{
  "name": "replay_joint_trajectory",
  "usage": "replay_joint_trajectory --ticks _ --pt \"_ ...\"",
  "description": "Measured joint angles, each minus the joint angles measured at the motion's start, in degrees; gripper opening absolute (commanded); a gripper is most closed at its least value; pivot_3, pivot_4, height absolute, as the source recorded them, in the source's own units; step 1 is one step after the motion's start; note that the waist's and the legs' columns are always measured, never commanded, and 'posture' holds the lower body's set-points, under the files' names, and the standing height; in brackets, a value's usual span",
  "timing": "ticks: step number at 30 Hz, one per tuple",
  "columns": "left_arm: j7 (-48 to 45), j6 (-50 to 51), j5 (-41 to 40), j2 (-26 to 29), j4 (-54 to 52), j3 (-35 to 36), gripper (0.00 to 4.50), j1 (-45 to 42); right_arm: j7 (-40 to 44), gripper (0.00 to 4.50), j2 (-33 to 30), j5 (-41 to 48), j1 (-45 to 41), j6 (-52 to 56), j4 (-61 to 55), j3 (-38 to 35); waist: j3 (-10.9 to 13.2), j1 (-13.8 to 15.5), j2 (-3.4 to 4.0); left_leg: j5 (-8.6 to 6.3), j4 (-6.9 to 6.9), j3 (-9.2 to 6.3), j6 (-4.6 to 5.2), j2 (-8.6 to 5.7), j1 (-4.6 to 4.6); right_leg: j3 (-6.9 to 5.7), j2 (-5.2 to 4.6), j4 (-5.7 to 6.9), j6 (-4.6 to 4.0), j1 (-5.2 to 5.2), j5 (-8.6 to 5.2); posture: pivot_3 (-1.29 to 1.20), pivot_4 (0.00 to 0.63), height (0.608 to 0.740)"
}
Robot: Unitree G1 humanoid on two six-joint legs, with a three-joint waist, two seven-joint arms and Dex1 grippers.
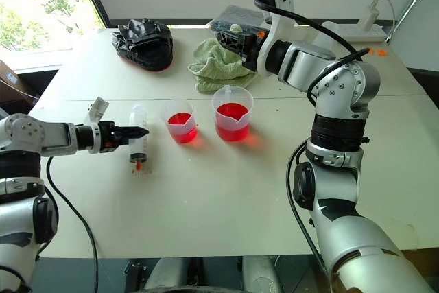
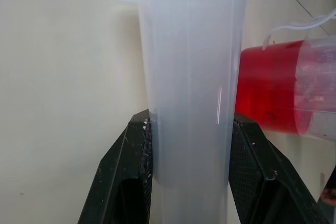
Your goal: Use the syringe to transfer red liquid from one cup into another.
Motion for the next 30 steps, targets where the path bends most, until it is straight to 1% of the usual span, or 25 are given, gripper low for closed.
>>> replay_joint_trajectory --ticks 1,2,3,4,5,6,12,16,21,23,26,30 --pt "-0.04 0.1 0.14 0.05 0.0 0.0 2.39 -0.06 0.0 1.78 0.0 0.0 0.0 0.0 0.0 0.0 0.0 0.0 0.0 0.0 0.0 0.0 0.0 0.0 0.0 0.0 0.0 0.0 0.0 0.0 0.0 0.0 0.15 0.711" --pt "-0.28 0.18 0.29 0.1 0.0 -0.01 2.76 -0.12 -0.01 1.78 0.0 0.0 0.0 0.0 0.0 0.0 0.0 0.0 0.0 0.0 0.0 0.0 0.0 0.0 0.0 0.0 0.0 0.0 0.0 0.0 0.0 0.0 0.15 0.711" --pt "-0.67 0.25 0.3 0.1 -0.02 -0.04 3.31 -0.41 -0.01 1.78 0.0 0.0 0.0 0.0 0.0 0.0 0.0 0.02 0.0 0.0 0.0 0.0 0.0 0.0 0.0 0.0 0.0 0.0 0.0 0.0 0.0 0.0 0.15 0.711" --pt "-0.89 0.17 0.41 0.12 -0.17 -0.13 3.71 -0.65 -0.01 1.78 0.01 0.0 0.0 0.0 0.0 0.01 0.0 0.04 0.0 0.0 0.01 0.0 0.0 0.0 0.0 0.0 0.0 0.0 0.0 0.0 0.0 0.0 0.15 0.711" --pt "-1.26 0.09 0.49 0.19 -0.41 -0.27 4.2 -0.88 -0.01 1.78 0.0 0.0 0.0 0.0 0.0 0.01 0.0 0.02 0.0 0.0 0.01 0.01 0.0 0.0 0.01 0.01 0.0 0.01 0.0 0.0 0.0 0.0 0.15 0.711" --pt "-1.54 0.02 0.49 0.3 -0.67 -0.5 4.47 -1.13 -0.01 1.78 0.0 0.0 0.0 0.0 0.0 0.01 0.0 0.01 0.0 0.0 0.01 0.01 0.0 0.0 0.02 0.01 0.0 0.01 0.0 0.01 0.0 0.0 0.15 0.711" --pt "-3.36 -1.65 1.79 1.35 -1.35 -2.06 4.47 -0.99 0.11 1.78 -0.12 -0.08 0.0 -0.09 0.0 0.01 -0.01 -0.04 0.01 0.02 0.0 0.02 -0.03 0.01 0.05 0.02 0.0 0.03 0.0 0.0 0.0 0.0 0.15 0.711" --pt "-5.47 -2.88 2.39 3.67 -1.55 -2.16 4.47 -0.99 0.53 1.78 -0.52 -0.26 0.55 -0.89 0.0 0.07 -0.01 -0.02 0.01 0.02 0.0 0.02 -0.03 0.01 0.03 0.02 0.01 0.02 0.0 0.0 0.0 0.0 0.15 0.711" --pt "-10.07 -4.27 1.98 6.21 -3.84 -1.41 4.47 -1.65 3.19 1.78 -2.81 -0.78 1.48 -1.85 0.0 1.61 -0.01 0.26 0.01 0.02 0.01 0.02 -0.03 0.0 0.01 0.02 0.0 0.01 0.0 0.0 0.0 0.0 0.15 0.711" --pt "-12.78 -6.01 1.04 7.0 -6.64 -1.42 4.47 -1.61 6.82 1.78 -6.27 -1.02 2.84 -2.55 -0.71 4.13 0.0 0.45 0.0 0.01 0.02 0.01 -0.03 0.0 -0.03 0.01 -0.01 -0.01 0.0 0.0 0.0 0.0 0.15 0.711" --pt "-16.84 -8.43 -0.28 9.77 -11.84 -1.22 4.47 -1.55 15.67 1.78 -14.34 -2.05 7.25 -5.9 -3.8 8.46 0.0 0.77 0.0 -0.02 -0.01 0.02 0.03 -0.02 -0.04 0.03 -0.01 -0.07 0.0 0.0 0.0 0.0 0.15 0.711" --pt "-21.85 -12.44 -2.72 11.49 -19.9 -0.7 4.47 -0.48 27.84 1.78 -23.82 -4.15 11.46 -14.38 -4.46 9.53 0.0 1.43 0.0 -0.02 0.0 0.03 0.03 -0.02 -0.03 0.04 -0.01 -0.1 0.0 0.0 0.0 0.0 0.15 0.711"
